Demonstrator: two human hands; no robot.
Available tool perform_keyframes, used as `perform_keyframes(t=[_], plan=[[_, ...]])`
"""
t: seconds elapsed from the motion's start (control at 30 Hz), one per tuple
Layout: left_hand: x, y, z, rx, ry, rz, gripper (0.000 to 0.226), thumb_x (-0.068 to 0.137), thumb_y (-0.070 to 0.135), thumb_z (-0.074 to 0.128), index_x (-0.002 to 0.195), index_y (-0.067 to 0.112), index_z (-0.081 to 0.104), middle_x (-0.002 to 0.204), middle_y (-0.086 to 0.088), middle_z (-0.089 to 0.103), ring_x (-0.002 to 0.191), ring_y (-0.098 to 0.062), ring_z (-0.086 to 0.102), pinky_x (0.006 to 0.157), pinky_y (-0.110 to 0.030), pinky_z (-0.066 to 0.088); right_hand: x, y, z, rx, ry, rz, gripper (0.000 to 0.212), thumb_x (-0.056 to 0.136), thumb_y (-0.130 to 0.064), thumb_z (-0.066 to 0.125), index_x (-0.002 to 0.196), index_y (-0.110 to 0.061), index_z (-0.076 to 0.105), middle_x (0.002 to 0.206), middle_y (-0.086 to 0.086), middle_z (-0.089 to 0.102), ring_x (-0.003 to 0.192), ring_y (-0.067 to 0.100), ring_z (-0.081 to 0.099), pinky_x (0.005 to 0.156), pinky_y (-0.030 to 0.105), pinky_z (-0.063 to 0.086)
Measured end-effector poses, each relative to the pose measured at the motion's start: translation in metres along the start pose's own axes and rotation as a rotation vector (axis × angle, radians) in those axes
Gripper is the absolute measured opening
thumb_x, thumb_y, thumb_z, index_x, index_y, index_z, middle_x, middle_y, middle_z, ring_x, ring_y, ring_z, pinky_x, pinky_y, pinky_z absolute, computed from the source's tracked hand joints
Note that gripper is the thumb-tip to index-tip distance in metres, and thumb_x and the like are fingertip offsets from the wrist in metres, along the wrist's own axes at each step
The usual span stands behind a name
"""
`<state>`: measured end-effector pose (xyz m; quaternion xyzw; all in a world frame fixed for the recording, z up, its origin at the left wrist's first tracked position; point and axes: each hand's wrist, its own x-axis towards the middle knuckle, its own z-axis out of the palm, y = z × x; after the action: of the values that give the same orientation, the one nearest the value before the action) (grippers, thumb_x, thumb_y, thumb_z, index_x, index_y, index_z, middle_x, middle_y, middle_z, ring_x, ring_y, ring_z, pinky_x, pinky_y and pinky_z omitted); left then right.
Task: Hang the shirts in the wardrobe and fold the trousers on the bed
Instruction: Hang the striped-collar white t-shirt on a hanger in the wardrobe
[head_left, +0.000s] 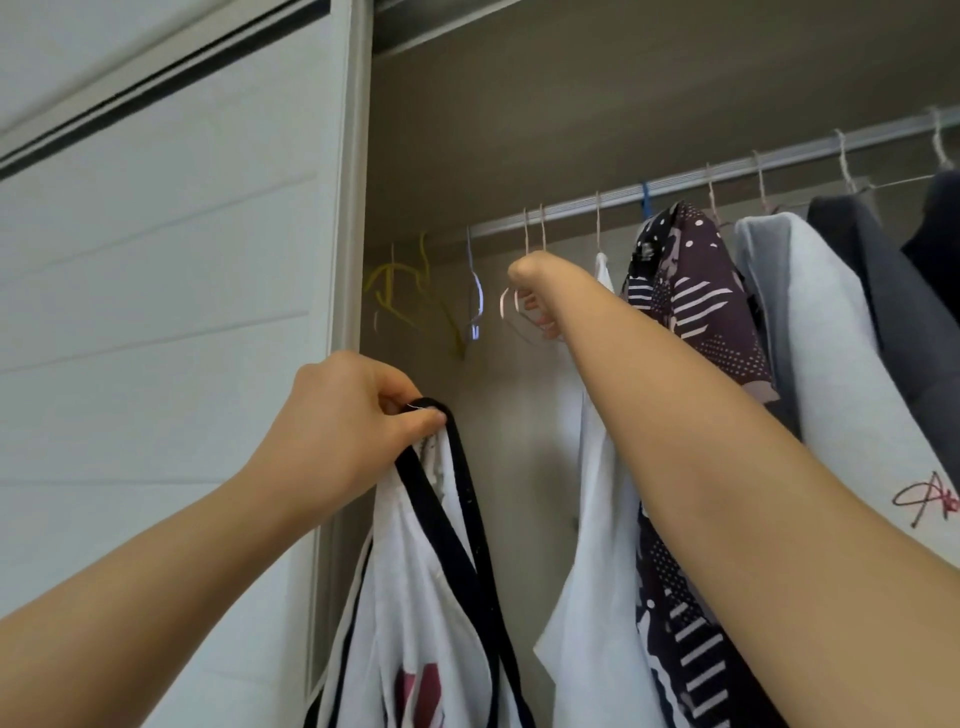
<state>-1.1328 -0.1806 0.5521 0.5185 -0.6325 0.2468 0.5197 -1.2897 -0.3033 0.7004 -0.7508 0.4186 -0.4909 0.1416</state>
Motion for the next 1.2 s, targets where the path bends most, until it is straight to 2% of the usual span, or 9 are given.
perform_keyframes(t=[0.1, 0.2, 0.33, 0.53, 0.67, 0.8, 0.93, 1.03, 1.2], plan=[[0.0, -0.001, 0.0, -0.013, 0.003, 0.009, 0.012, 0.082, 0.03, 0.077, 0.071, 0.025, 0.077, 0.062, 0.011, 0.067, 0.073, 0.008, 0.06, 0.055, -0.003, 0.045, 0.006, 0.002, 0.006, 0.018, -0.017, 0.014, 0.043, 0.103, -0.015, 0.034, 0.144, -0.004, 0.039, 0.104, 0.009, 0.043, 0.091, 0.023, 0.043, 0.082, 0.033, 0.042], [0.0, -0.002, -0.001, -0.017, 0.002, 0.012, 0.011, 0.082, 0.031, 0.078, 0.072, 0.026, 0.077, 0.062, 0.012, 0.067, 0.072, 0.008, 0.061, 0.056, -0.004, 0.046, 0.021, 0.004, 0.01, 0.073, 0.024, -0.002, 0.042, 0.101, -0.011, 0.038, 0.142, -0.002, 0.042, 0.106, 0.01, 0.049, 0.07, 0.019, 0.044, 0.068, 0.031, 0.044], [0.0, -0.003, -0.001, -0.014, -0.009, 0.017, 0.01, 0.082, 0.031, 0.077, 0.073, 0.026, 0.077, 0.063, 0.013, 0.068, 0.071, 0.008, 0.062, 0.055, -0.004, 0.047, 0.037, 0.008, 0.01, 0.1, 0.144, -0.011, 0.043, 0.099, -0.012, 0.041, 0.141, -0.003, 0.042, 0.142, 0.017, 0.046, 0.097, 0.023, 0.041, 0.096, 0.043, 0.044], [-0.001, -0.006, -0.001, 0.007, -0.005, 0.028, 0.009, 0.082, 0.032, 0.077, 0.074, 0.029, 0.077, 0.064, 0.015, 0.068, 0.072, 0.009, 0.062, 0.059, -0.007, 0.05, 0.046, -0.001, -0.005, 0.171, 0.292, -0.024, 0.045, 0.099, -0.011, 0.039, 0.143, 0.0, 0.037, 0.144, 0.018, 0.043, 0.112, 0.028, 0.049, 0.098, 0.038, 0.044], [-0.003, -0.003, -0.002, 0.047, -0.01, 0.051, 0.011, 0.084, 0.03, 0.076, 0.077, 0.023, 0.078, 0.065, 0.012, 0.068, 0.073, 0.006, 0.061, 0.061, -0.01, 0.051, 0.032, -0.005, -0.002, 0.129, 0.323, -0.044, 0.049, 0.099, -0.01, 0.039, 0.145, 0.003, 0.032, 0.135, 0.015, 0.046, 0.11, 0.025, 0.048, 0.084, 0.032, 0.039], [-0.005, 0.003, -0.005, 0.064, -0.087, 0.007, 0.011, 0.086, 0.03, 0.074, 0.083, 0.022, 0.079, 0.072, 0.01, 0.069, 0.069, 0.0, 0.064, 0.054, -0.008, 0.048, 0.004, -0.002, 0.004, 0.102, 0.29, -0.047, 0.046, 0.097, -0.011, 0.04, 0.141, 0.003, 0.037, 0.145, 0.019, 0.039, 0.132, 0.034, 0.04, 0.107, 0.038, 0.037], [-0.017, 0.015, -0.008, 0.019, -0.109, -0.056, 0.013, 0.086, 0.027, 0.075, 0.081, 0.016, 0.079, 0.074, 0.002, 0.072, 0.071, -0.009, 0.066, 0.068, -0.027, 0.058, -0.037, 0.006, 0.012, 0.145, 0.327, -0.034, 0.044, 0.095, -0.012, 0.046, 0.136, 0.003, 0.041, 0.14, 0.019, 0.045, 0.128, 0.036, 0.046, 0.105, 0.04, 0.041], [-0.034, 0.027, -0.012, -0.024, -0.119, -0.123, 0.014, 0.086, 0.026, 0.075, 0.076, 0.017, 0.077, 0.069, 0.002, 0.071, 0.068, -0.01, 0.066, 0.062, -0.025, 0.054, -0.08, 0.012, 0.017, 0.159, 0.416, -0.026, 0.045, 0.096, -0.017, 0.048, 0.137, 0.0, 0.04, 0.141, 0.016, 0.045, 0.127, 0.036, 0.047, 0.105, 0.04, 0.039], [-0.065, 0.045, -0.012, -0.041, -0.175, -0.253, 0.036, 0.088, 0.031, 0.071, 0.062, 0.008, 0.062, 0.049, 0.006, 0.053, 0.046, -0.006, 0.047, 0.051, -0.02, 0.04, -0.154, 0.039, 0.019, 0.236, 0.359, -0.174, 0.027, 0.098, -0.014, 0.042, 0.123, -0.007, 0.051, 0.129, 0.013, 0.048, 0.114, 0.032, 0.052, 0.096, 0.044, 0.047]])
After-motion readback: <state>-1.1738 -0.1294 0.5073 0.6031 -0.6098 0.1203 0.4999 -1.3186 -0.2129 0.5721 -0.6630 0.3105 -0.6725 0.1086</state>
